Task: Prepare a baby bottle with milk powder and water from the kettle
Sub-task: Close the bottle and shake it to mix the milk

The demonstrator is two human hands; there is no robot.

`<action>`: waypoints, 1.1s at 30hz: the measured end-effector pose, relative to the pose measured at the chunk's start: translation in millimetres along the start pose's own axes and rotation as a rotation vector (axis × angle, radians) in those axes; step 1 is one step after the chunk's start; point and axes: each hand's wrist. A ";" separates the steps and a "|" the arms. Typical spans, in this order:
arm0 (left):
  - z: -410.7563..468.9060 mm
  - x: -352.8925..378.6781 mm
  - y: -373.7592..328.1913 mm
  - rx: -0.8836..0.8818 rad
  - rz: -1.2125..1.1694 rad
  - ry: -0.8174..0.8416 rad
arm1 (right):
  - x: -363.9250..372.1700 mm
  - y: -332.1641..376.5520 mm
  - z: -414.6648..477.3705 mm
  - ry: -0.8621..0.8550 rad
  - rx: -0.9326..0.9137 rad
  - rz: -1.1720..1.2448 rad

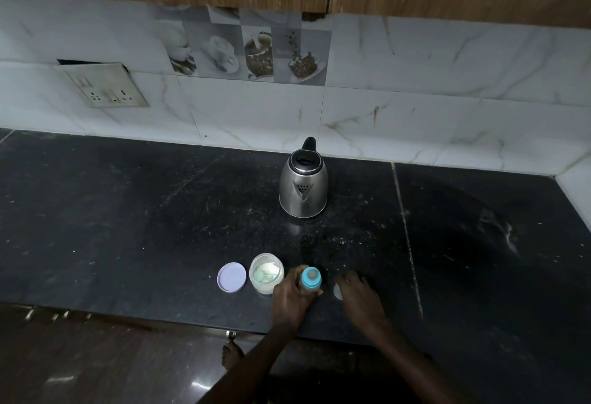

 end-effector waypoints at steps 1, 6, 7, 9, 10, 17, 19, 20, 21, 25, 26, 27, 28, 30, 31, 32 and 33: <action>0.1 -0.2 -0.3 -0.003 -0.002 -0.001 | 1.7 -0.6 1.0 -0.016 -0.006 0.010; 0.0 0.1 0.4 -0.003 -0.008 -0.004 | -7.7 -6.4 5.7 -0.052 -0.025 0.092; 0.2 0.4 1.0 -0.007 -0.005 -0.003 | -14.2 -7.1 5.4 -0.063 -0.023 0.124; 0.2 -0.4 0.4 -0.012 -0.007 0.001 | -31.4 -5.8 2.2 -0.133 -0.042 0.192; 0.4 -0.6 0.0 -0.014 -0.005 0.006 | -41.4 -4.5 -0.5 -0.177 -0.056 0.224; 1.2 0.8 0.8 -0.031 0.013 -0.008 | -106.0 4.6 -11.0 -0.234 -0.399 0.381; 0.2 1.6 -0.8 -0.031 0.012 -0.020 | -105.6 11.5 -8.0 -0.148 -0.473 0.293; -0.1 1.5 -1.1 -0.031 0.004 -0.024 | -100.8 15.9 -5.6 -0.113 -0.480 0.238; -0.5 1.4 -1.5 -0.031 -0.011 -0.026 | -94.3 20.0 -3.1 -0.088 -0.482 0.190; -2.0 0.9 -4.1 -0.041 -0.061 -0.034 | -77.9 29.3 0.0 -0.049 -0.473 0.116; -2.3 1.0 -3.8 -0.042 -0.061 -0.036 | -77.2 29.9 0.6 -0.052 -0.465 0.106; -2.4 1.2 -3.5 -0.044 -0.054 -0.035 | -77.5 30.7 1.1 -0.060 -0.461 0.091; -2.7 1.4 -3.7 -0.044 -0.048 -0.032 | -78.3 31.4 1.0 -0.063 -0.457 0.080; -2.1 1.5 -2.8 -0.043 -0.037 -0.026 | -80.5 32.7 1.5 -0.058 -0.452 0.078; -1.8 1.5 -2.2 -0.042 -0.035 -0.025 | -81.7 33.2 1.7 -0.049 -0.449 0.080; -1.5 1.4 -1.5 -0.039 -0.037 -0.024 | -82.8 33.6 1.8 -0.042 -0.447 0.080; -2.0 0.9 -1.9 -0.035 -0.041 -0.024 | -83.0 33.9 2.0 -0.038 -0.452 0.077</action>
Point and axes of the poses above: each hand's wrist, its own z-axis towards the middle knuckle, its own x-axis out of the palm, y = z × x, and after that the axes turned 11 degrees about y, right-handed
